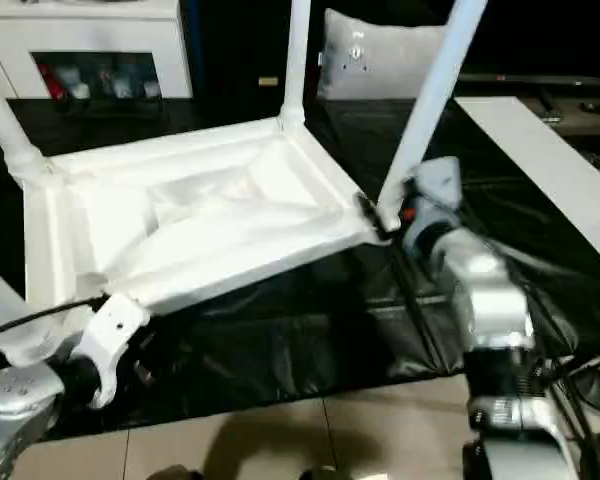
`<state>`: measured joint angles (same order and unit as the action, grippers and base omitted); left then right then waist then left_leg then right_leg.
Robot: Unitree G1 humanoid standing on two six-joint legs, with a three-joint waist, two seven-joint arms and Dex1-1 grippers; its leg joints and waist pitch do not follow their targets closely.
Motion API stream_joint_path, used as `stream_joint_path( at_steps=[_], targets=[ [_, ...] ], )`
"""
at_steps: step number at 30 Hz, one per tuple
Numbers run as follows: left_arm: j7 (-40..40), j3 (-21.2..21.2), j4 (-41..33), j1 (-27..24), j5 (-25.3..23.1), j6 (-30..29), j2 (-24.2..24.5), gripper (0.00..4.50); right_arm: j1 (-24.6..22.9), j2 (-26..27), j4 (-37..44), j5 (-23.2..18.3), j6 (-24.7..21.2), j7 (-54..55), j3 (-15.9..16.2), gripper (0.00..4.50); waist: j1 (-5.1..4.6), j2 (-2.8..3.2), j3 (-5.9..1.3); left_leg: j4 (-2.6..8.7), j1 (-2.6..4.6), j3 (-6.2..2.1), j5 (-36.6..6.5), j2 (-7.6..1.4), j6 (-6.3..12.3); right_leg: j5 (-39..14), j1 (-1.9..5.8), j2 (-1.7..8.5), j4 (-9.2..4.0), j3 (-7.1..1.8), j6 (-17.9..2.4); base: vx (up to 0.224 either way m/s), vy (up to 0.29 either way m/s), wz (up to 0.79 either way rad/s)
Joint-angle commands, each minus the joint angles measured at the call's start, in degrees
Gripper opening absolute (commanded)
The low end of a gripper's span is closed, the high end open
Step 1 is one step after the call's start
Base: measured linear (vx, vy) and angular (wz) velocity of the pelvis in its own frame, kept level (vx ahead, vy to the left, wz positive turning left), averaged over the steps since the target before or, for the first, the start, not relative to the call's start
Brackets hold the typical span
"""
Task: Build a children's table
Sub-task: Rotate table base
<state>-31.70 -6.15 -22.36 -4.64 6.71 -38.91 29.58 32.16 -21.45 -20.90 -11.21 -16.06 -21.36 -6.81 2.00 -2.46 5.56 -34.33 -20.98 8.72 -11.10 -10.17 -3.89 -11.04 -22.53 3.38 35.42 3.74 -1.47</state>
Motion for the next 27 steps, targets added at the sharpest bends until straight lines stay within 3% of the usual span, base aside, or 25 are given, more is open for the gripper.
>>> stream_joint_path(
  at_steps=[1,8,10,12,13,19,20,21,22,25,26,27],
  targets=[
    [3.7,0.1,3.1,1.5,-2.9,1.6,-0.4,4.43,2.4,-1.4,-4.2,1.0,2.3,0.9,-1.6,4.5,-0.05,0.04,-3.59,3.99,0.29,0.03,-8.9,-2.26,1.61,-14.2,2.39,4.05,-4.51,-3.08,-9.6,0.0,0.0,0.0],
    [5.6,-0.6,2.8,2.4,-3.2,6.3,-3.7,4.43,7.5,-4.3,-15.2,2.0,8.3,-0.9,-2.4,4.5,-0.08,-0.16,-3.4,3.77,0.31,0.08,-14.2,-2.16,1.01,-23.6,1.63,4.01,-5.47,-2.74,-7.1,0.0,0.0,0.0],
    [6.2,-0.6,2.7,2.2,-3.2,6.4,-4.3,4.43,6.8,-3.9,-13.5,0.9,8.0,-3.9,-1.9,4.5,0.11,-0.34,-3.5,3.65,0.26,0.11,-14.2,-2.19,1.52,-24.0,1.55,4.04,-5.62,-2.78,-6.5,0.0,0.0,0.0],
    [6.4,-1.3,2.3,1.7,-3.7,5.7,-4.0,4.43,5.1,-3.3,-10.5,-0.7,6.1,-7.7,-0.9,4.5,0.07,-0.46,-3.46,3.9,-0.24,-0.09,-13.5,-2.32,2.08,-23.3,1.8,4.01,-5.44,-2.7,-6.2,0.0,0.0,0.0],
    [6.1,-1.6,2.1,1.3,-3.6,5.6,-3.8,4.43,4.4,-3.0,-9.6,-0.9,5.7,-8.8,-0.2,4.5,0.07,-0.45,-3.46,3.91,-0.01,-0.09,-13.8,-2.37,2.32,-23.6,1.57,3.94,-5.5,-2.67,-6.3,0.0,0.0,0.0],
    [4.5,-2.2,-2.0,-1.2,-1.7,3.1,-4.0,4.43,1.8,-1.1,-6.6,-3.3,3.6,-17.7,4.7,4.5,0.13,-0.2,-3.62,4.04,-0.27,-0.17,-11.0,-2.72,3.15,-17.7,1.7,4.0,-4.86,-2.83,-9.0,0.0,0.0,0.0],
    [4.5,-1.8,-4.0,-2.1,-0.9,1.8,-4.1,4.43,2.6,-0.6,-7.7,-3.0,3.9,-19.1,5.9,4.5,0.12,-0.17,-3.22,4.17,-0.43,-0.15,-10.0,-2.8,3.46,-15.2,1.57,3.9,-4.68,-2.79,-10.0,0.0,0.0,0.0],
    [4.4,-1.7,-4.4,-2.3,-0.7,1.5,-4.1,4.43,2.8,-0.4,-8.0,-2.9,4.0,-19.4,6.1,4.5,0.09,-0.12,-3.38,4.09,-0.37,-0.09,-9.6,-2.84,3.54,-14.0,1.66,3.95,-4.45,-2.78,-10.6,0.0,0.0,0.0],
    [4.4,-1.3,-6.2,-3.3,-0.3,0.8,-4.0,4.43,4.5,0.4,-10.7,-2.3,4.8,-20.3,6.3,4.5,-0.05,-0.13,-2.92,4.22,-0.45,-0.08,-9.8,-2.88,3.97,-13.7,1.52,4.01,-4.55,-2.78,-11.2,0.0,0.0,0.0],
    [4.7,-0.9,-7.7,-4.1,0.2,0.1,-4.1,4.43,6.4,1.0,-13.7,-1.2,6.5,-20.5,6.0,4.5,-0.08,-0.05,-3.07,4.02,-0.51,0.06,-8.5,-2.83,4.18,-11.9,1.56,4.0,-4.43,-2.79,-12.1,0.0,0.0,0.0],
    [5.2,0.0,-9.8,-5.2,0.5,-0.8,-4.1,4.43,9.2,1.7,-18.2,0.3,9.0,-18.7,5.5,4.5,0.06,-0.16,-2.31,4.19,-0.5,0.22,-9.2,-2.95,4.29,-12.5,1.06,4.03,-4.52,-2.89,-12.1,0.0,0.0,0.0],
    [5.2,0.0,-9.8,-5.2,0.5,-0.8,-4.1,4.43,9.2,1.7,-18.2,0.3,9.0,-18.7,5.5,4.5,0.06,-0.16,-2.31,4.19,-0.5,0.22,-9.2,-2.95,4.29,-12.5,1.06,4.03,-4.52,-2.89,-12.1,0.0,0.0,0.0]
  ],
)
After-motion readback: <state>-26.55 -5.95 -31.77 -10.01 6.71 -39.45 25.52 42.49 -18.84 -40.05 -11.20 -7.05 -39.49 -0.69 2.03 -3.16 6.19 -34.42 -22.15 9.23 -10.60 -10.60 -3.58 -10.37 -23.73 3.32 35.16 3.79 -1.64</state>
